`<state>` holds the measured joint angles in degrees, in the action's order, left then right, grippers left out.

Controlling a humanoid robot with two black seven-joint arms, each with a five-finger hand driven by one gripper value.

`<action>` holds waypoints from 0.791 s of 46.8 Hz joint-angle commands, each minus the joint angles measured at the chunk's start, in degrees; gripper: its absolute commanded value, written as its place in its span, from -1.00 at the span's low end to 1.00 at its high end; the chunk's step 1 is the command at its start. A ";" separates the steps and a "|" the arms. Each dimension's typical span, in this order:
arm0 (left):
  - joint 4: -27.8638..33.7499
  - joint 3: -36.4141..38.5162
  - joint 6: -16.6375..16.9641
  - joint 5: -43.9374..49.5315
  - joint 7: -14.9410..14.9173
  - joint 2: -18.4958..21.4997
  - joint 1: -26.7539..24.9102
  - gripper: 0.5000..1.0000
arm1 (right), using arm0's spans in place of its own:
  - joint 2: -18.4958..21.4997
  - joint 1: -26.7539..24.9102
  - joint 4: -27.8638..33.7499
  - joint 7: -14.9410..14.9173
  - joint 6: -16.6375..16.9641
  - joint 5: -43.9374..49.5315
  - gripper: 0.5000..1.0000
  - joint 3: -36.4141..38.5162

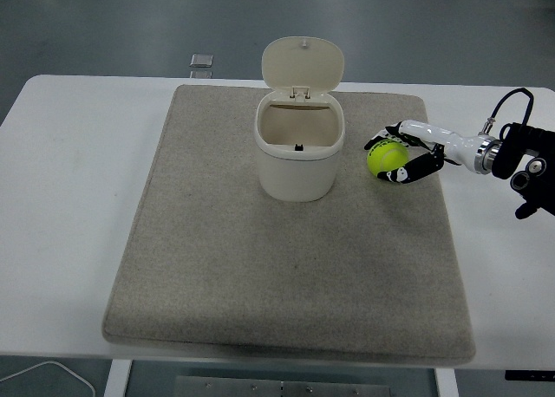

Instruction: Pick up the tennis ball and place it in the box.

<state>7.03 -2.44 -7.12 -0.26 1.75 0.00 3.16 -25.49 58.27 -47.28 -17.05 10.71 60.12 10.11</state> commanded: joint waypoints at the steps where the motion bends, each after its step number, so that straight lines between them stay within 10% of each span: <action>1: 0.00 -0.02 0.00 0.00 0.01 0.00 0.00 0.99 | -0.09 0.00 0.00 0.09 0.10 0.00 -0.62 -0.09; 15: 0.00 0.06 0.00 0.00 0.01 0.00 0.00 0.99 | -0.17 0.09 0.00 0.18 0.27 -0.09 -0.98 -0.09; 37: 0.00 0.06 0.00 0.00 0.01 0.00 0.00 0.99 | -1.75 1.14 -0.18 -0.44 2.82 -1.14 -1.00 1.49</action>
<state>7.03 -2.40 -7.12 -0.26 1.77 0.00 3.16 -26.72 59.41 -47.37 -17.36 12.99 59.07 11.02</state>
